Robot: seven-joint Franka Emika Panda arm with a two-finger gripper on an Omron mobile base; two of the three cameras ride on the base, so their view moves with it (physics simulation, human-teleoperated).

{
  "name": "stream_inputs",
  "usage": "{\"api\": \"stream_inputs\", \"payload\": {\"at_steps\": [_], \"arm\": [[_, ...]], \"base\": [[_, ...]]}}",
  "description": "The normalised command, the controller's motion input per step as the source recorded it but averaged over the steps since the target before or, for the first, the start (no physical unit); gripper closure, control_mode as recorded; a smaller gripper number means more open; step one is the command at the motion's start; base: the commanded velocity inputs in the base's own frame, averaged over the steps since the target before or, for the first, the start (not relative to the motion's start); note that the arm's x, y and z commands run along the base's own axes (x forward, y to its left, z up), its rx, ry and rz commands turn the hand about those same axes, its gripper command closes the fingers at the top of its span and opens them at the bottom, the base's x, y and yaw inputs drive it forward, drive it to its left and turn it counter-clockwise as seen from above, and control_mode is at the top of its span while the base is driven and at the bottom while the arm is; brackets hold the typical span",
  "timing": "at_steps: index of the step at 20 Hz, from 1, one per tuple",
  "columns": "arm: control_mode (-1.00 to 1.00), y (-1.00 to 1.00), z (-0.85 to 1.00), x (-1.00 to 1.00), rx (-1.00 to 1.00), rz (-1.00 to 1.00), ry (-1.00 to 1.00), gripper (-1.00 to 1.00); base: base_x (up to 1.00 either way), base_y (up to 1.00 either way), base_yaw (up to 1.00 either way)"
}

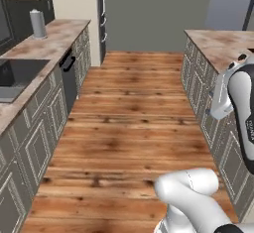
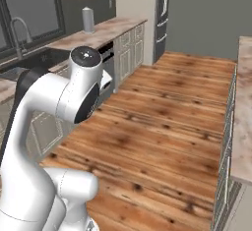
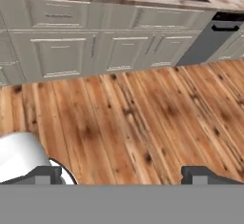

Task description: Turn on the burner for the pot on the stove. Wait thirty seconds for the pot to heat up. Then add the eggplant to the pot.

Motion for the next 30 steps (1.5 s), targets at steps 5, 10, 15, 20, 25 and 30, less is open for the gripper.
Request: {"api": "stream_inputs", "payload": {"at_steps": [5,10,15,20,25,30], "arm": [[1.00,0.00,0.00,0.00,0.00,0.00,0.00,-1.00],[1.00,0.00,0.00,0.00,0.00,0.00,0.00,-1.00],[1.00,0.00,0.00,0.00,0.00,0.00,0.00,-1.00],[1.00,0.00,0.00,0.00,0.00,0.00,0.00,-1.00],[1.00,0.00,0.00,0.00,0.00,0.00,0.00,-1.00],[1.00,0.00,0.00,0.00,0.00,0.00,0.00,-1.00]], "base": [[1.00,0.70,-0.38],[1.00,0.59,-0.33],[1.00,0.44,-0.32],[1.00,0.24,-0.31],[1.00,0.24,-0.35],[1.00,0.56,-0.45]]}}
